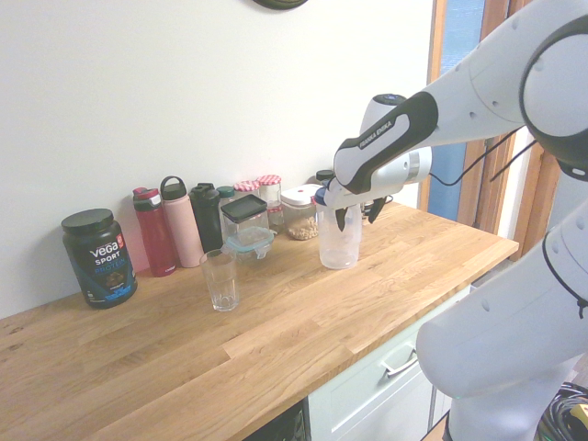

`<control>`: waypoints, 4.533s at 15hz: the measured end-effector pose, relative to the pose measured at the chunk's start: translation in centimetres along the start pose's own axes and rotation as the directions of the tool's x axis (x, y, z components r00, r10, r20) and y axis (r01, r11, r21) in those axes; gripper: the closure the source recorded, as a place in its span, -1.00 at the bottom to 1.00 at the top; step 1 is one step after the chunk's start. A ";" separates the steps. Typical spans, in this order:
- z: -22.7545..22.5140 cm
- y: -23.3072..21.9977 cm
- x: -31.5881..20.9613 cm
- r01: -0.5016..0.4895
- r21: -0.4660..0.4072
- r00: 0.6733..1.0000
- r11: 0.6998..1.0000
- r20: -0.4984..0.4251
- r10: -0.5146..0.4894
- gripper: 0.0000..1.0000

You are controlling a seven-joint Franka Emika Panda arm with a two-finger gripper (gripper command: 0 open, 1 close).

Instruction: Pour me some water

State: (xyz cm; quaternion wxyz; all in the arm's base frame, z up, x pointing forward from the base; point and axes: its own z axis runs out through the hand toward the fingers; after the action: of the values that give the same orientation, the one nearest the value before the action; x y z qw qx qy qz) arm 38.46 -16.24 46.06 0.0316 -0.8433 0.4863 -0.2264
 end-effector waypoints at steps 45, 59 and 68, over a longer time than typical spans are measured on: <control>-13.7 -18.0 -15.4 0.934 -0.073 0.354 0.349 0.296 -0.887 1.00; -7.0 -23.7 -16.0 0.949 -0.311 0.104 -0.041 0.436 -0.894 1.00; -5.1 -26.3 -17.5 0.931 -0.351 0.079 -0.095 0.448 -0.891 1.00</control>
State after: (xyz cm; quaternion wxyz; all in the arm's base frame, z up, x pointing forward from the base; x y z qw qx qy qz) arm 50.12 12.95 51.64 -0.3653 -0.9136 -0.1789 -0.0004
